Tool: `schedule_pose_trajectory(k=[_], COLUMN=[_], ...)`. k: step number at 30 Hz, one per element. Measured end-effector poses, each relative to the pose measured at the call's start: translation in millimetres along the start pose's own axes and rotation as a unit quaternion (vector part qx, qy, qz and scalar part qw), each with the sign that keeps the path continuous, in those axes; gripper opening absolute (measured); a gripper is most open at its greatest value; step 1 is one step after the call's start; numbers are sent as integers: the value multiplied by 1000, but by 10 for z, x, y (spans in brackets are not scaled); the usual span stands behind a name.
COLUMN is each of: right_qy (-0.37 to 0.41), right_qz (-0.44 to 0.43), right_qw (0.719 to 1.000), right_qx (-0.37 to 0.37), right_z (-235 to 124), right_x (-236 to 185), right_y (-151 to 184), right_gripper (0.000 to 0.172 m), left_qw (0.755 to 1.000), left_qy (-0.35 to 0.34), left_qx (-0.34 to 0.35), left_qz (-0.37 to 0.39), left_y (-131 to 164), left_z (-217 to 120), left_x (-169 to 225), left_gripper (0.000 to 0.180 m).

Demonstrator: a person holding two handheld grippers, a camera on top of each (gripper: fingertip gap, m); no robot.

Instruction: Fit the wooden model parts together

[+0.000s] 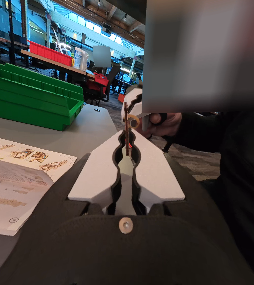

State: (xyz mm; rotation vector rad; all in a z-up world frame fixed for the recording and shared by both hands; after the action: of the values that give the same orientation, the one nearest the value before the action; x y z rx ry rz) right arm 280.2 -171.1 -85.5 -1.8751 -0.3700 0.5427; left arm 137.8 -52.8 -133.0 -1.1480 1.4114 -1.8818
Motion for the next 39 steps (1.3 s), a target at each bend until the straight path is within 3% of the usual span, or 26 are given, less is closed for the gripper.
schedule_pose_trajectory(k=[1,13,39], right_qy=[5,8,11], right_qz=[-10,-99,-185], right_qw=[1000,987,959], right_qx=[-9,-129,-214], right_z=[5,14,104], right_x=[-2,-18,-48], right_y=[-10,-167,-249], right_gripper=[0,0,0], left_qw=[1000,999,999], left_qy=[1,-9,-6], left_qx=[-3,-28,-31], left_qz=[1,17,8], left_y=[5,32,38], left_z=[8,43,51], left_x=[3,12,0], left_gripper=[2,2,1])
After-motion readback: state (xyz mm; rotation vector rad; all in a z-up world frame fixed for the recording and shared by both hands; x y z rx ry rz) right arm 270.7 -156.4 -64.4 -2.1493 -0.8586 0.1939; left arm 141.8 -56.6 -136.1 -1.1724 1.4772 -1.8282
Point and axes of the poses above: each gripper's, where its closed fingertips meet, z out along the fingers, y out of its underside, x = y × z across the jaws, the point moved 10 cm from there along -z, back along the fingers
